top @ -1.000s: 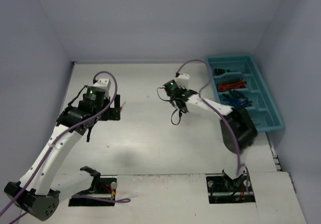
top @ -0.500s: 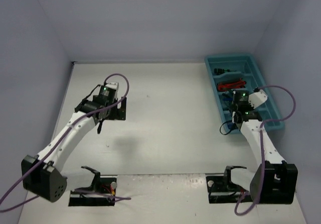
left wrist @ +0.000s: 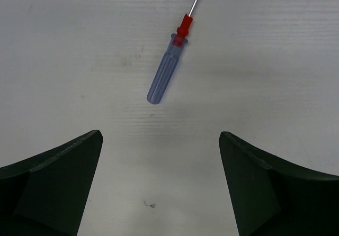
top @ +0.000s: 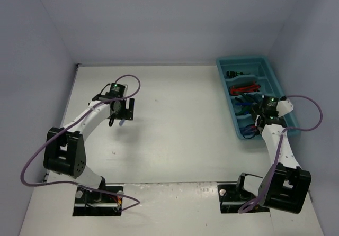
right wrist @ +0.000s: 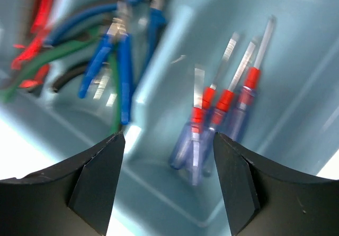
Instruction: Sort the tools into containers
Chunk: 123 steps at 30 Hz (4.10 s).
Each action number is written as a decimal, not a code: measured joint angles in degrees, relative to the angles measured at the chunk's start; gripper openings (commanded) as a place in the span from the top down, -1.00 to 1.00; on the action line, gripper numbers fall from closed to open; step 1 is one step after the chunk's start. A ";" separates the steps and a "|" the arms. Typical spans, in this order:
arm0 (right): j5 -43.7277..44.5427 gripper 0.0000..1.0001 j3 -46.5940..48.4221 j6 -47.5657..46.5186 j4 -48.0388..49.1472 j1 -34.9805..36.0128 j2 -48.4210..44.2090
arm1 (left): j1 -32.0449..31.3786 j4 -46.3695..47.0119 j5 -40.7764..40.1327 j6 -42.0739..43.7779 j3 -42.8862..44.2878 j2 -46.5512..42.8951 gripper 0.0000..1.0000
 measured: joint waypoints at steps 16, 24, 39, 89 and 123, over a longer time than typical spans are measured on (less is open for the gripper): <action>-4.24 -0.27 3.43 -4.90 1.07 3.79 -0.07 | 2.07 3.20 8.41 5.09 13.04 21.79 0.28; -5.27 -0.24 3.62 -6.28 1.09 7.22 -0.07 | 1.70 3.25 10.76 4.09 12.95 21.62 1.00; -19.04 -0.24 14.80 -13.57 10.30 39.04 11.35 | -3.15 9.14 24.37 -13.59 10.38 7.33 1.00; 9.90 0.85 2.12 1.69 -3.84 9.10 -6.04 | -8.40 -0.66 6.00 -11.27 8.68 -20.67 -0.52; -8.94 -1.00 7.23 -16.43 -9.31 4.88 -31.48 | -8.40 -10.97 -2.65 -3.67 11.47 -34.78 -0.70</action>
